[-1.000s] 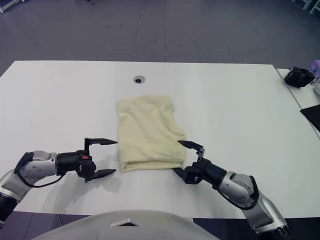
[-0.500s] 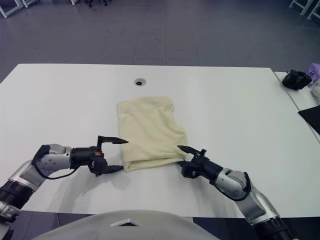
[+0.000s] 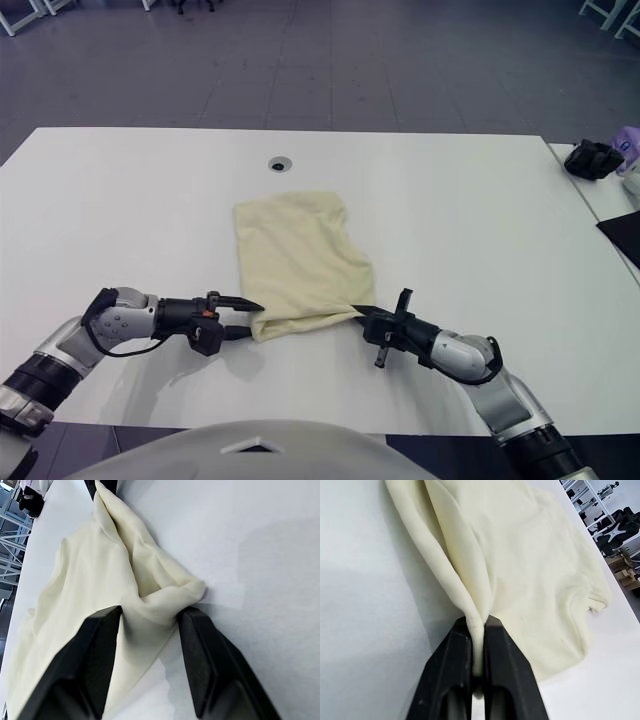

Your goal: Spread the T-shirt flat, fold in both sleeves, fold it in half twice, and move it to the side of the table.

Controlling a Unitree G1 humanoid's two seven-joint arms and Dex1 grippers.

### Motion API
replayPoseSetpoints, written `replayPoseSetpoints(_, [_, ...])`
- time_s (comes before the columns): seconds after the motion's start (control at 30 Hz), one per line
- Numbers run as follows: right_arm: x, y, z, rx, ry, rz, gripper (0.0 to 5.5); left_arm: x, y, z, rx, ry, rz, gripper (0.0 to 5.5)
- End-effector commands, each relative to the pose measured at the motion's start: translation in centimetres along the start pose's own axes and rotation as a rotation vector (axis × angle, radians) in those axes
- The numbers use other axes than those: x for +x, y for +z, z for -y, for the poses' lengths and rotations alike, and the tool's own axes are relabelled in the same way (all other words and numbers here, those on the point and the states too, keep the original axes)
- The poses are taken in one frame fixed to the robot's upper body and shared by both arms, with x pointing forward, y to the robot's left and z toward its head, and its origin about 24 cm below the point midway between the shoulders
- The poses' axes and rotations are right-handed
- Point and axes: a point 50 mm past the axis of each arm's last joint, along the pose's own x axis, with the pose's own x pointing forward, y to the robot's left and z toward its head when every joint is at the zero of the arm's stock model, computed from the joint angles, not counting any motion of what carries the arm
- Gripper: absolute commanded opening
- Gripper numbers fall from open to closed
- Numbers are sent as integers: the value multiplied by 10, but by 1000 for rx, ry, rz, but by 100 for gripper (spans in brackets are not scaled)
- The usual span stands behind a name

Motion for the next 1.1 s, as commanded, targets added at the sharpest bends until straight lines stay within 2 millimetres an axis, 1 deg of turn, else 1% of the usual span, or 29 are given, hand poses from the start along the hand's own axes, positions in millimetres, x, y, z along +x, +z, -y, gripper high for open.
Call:
replayPoseSetpoints(0.03, [-9, -31, -24, 107, 145, -206, 6, 5, -8, 29, -47, -178, -62, 134])
replayPoseSetpoints(0.07, [-9, -30, -24, 109, 146, -206, 6, 5, -8, 30, -46, -180, -60, 121])
replayPoseSetpoints(0.23, [-11, -25, -23, 124, 191, -191, 6, 4, -7, 30, -40, -180, -57, 22])
replayPoseSetpoints(0.3, [-16, -20, -22, 124, 251, -191, 6, 1, -8, 27, -35, -173, -57, 2])
replayPoseSetpoints(0.4, [-27, -10, -21, 145, 421, -202, 6, -7, -6, 21, -23, -138, -34, 1])
replayPoseSetpoints(0.5, [-35, 9, -12, 185, 548, -179, 6, -17, 2, 8, -24, -71, 18, 1])
replayPoseSetpoints(0.63, [-52, 30, 0, 229, 679, -177, 6, -32, 25, -9, -99, -27, 90, 0])
replayPoseSetpoints(0.7, [-62, 42, 8, 269, 727, -164, 6, -39, 38, -16, -119, -52, 115, 0])
replayPoseSetpoints(0.77, [-72, 54, 17, 313, 770, -144, 6, -45, 50, -18, -162, -93, 136, 0])
replayPoseSetpoints(0.87, [-82, 70, 28, 380, 817, -96, 6, -53, 69, -17, -268, -145, 169, 0])
replayPoseSetpoints(0.97, [-89, 83, 41, 409, 836, -35, 5, -63, 87, -15, -380, -215, 193, 0])
replayPoseSetpoints(1.03, [-91, 90, 52, 417, 807, 4, 5, -66, 93, -22, -441, -200, 202, 0])
replayPoseSetpoints(1.1, [-87, 92, 66, 403, 749, 29, 5, -69, 94, -34, -496, -154, 219, 0])
